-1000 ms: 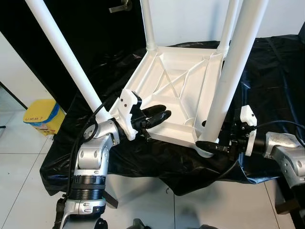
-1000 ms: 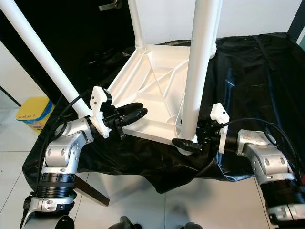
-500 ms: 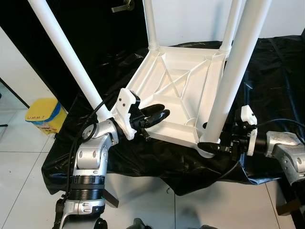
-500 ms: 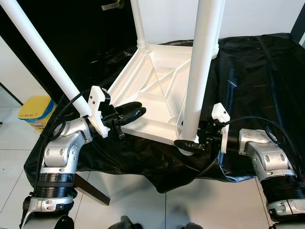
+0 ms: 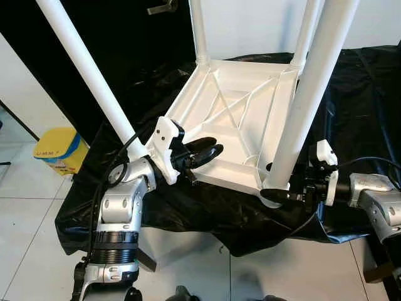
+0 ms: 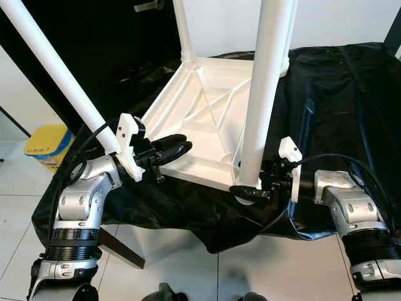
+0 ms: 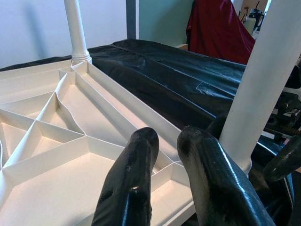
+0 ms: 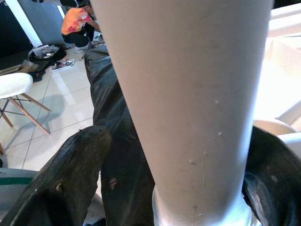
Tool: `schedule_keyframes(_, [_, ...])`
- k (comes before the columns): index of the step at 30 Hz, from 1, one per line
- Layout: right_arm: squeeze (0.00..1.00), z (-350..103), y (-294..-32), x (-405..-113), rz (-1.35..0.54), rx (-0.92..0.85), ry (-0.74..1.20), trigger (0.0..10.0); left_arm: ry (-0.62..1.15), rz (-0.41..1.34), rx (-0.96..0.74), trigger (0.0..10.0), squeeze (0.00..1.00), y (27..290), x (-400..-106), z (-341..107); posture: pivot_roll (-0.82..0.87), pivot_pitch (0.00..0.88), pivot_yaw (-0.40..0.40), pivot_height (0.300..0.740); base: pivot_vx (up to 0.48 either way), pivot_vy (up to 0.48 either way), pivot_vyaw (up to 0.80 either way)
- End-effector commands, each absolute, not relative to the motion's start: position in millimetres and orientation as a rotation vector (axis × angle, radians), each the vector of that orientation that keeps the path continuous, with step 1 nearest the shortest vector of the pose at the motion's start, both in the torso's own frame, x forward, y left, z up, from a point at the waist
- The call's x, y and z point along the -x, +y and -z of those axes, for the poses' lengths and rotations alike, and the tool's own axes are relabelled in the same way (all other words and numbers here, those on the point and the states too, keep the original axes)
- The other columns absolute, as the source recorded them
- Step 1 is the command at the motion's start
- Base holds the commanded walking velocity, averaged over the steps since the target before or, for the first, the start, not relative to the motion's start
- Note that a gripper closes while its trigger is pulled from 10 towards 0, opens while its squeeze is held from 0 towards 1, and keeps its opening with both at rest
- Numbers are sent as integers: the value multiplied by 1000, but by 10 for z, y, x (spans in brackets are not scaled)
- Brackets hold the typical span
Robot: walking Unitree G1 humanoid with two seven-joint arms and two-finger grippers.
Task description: Building children table
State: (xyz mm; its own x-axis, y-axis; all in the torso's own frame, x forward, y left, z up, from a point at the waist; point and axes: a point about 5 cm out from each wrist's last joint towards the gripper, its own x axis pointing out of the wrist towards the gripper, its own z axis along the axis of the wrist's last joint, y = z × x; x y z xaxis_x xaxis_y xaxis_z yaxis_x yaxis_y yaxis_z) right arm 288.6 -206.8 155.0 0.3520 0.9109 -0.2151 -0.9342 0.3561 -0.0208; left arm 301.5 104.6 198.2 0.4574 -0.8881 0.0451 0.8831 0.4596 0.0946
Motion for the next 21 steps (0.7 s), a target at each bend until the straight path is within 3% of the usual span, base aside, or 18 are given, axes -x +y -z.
schedule_keyframes(1, [0, -1484, -2042, -2869, -1228, 147, 210, 10000, -81, 832, -53, 10000, 0, 1152, -3100, -1968, -132, 43, 98, 740, 0, 0, 0])
schedule_keyframes(21, [0, -1493, -2064, -2901, -1231, 153, 208, 10000, -86, 829, -56, 10000, 0, 1170, -3104, -1990, -130, 39, 99, 740, 0, 0, 0])
